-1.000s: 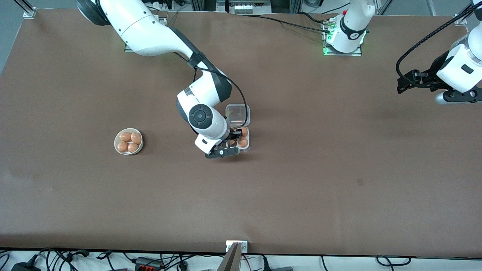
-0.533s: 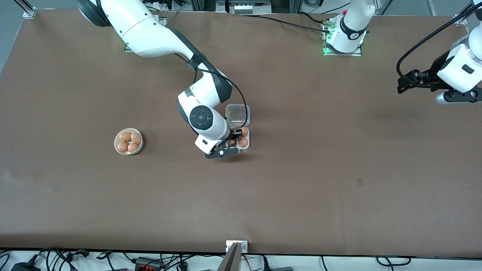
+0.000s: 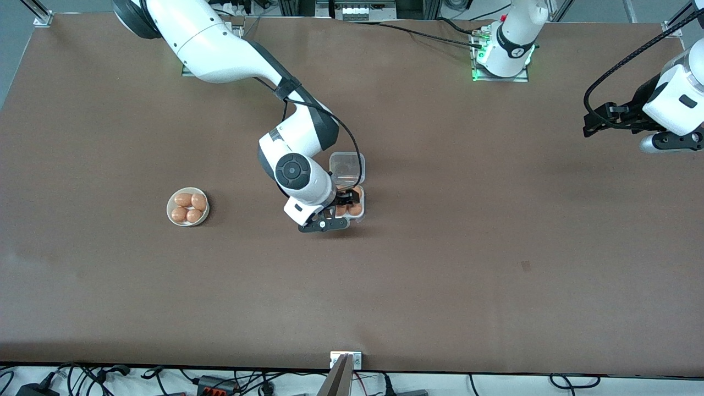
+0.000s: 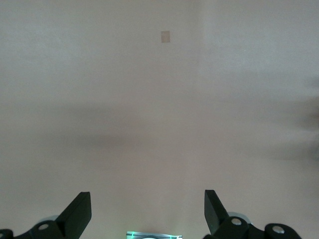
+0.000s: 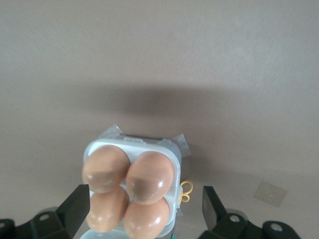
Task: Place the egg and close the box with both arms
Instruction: 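Lower the egg into the empty slot and open the right gripper, then withdraw the right gripper while the left gripper reaches toward the box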
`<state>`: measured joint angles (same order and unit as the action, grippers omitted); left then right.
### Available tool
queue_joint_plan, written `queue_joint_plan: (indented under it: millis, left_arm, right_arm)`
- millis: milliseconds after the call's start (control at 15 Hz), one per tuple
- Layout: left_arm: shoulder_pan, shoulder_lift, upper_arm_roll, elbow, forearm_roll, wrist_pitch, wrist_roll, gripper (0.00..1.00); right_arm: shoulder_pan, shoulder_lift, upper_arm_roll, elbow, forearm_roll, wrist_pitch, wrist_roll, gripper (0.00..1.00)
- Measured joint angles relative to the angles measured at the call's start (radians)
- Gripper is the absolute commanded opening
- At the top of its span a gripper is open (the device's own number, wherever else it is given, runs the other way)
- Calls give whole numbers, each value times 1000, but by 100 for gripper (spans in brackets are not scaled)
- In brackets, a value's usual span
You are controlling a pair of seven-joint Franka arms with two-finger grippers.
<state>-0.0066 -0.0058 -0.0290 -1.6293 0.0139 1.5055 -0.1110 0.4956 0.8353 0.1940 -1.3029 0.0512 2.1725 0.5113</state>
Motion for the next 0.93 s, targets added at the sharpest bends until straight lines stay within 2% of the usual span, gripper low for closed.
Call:
queue_joint_plan:
  millis: [133, 400, 667, 733, 800, 867, 933]
  left_arm:
    - [2, 0, 0, 0, 0, -1, 0, 100]
    - [-1, 28, -5, 15, -1, -1, 0, 100]
    - [-10, 78, -13, 40, -4, -14, 2, 100]
    - [-12, 90, -14, 41, -4, -15, 6, 97]
    - [-14, 102, -15, 42, -4, -15, 19, 66]
    - [-18, 114, -15, 44, -5, -15, 34, 42]
    - [-24, 126, -15, 52, -6, -15, 49, 27]
  right_arm:
    - [-16, -43, -18, 19, -16, -46, 1, 100]
    - [-87, -185, -69, 29, -106, -226, -21, 100]
    - [-204, -286, -78, 29, -121, -369, -129, 100]
    - [-232, -306, -79, 29, -121, -389, -150, 100]
    - [-261, -325, -79, 29, -122, -408, -165, 100]
    - [-287, -342, -80, 28, -122, -422, -174, 100]
    - [-310, -358, -80, 28, -122, -432, -177, 100]
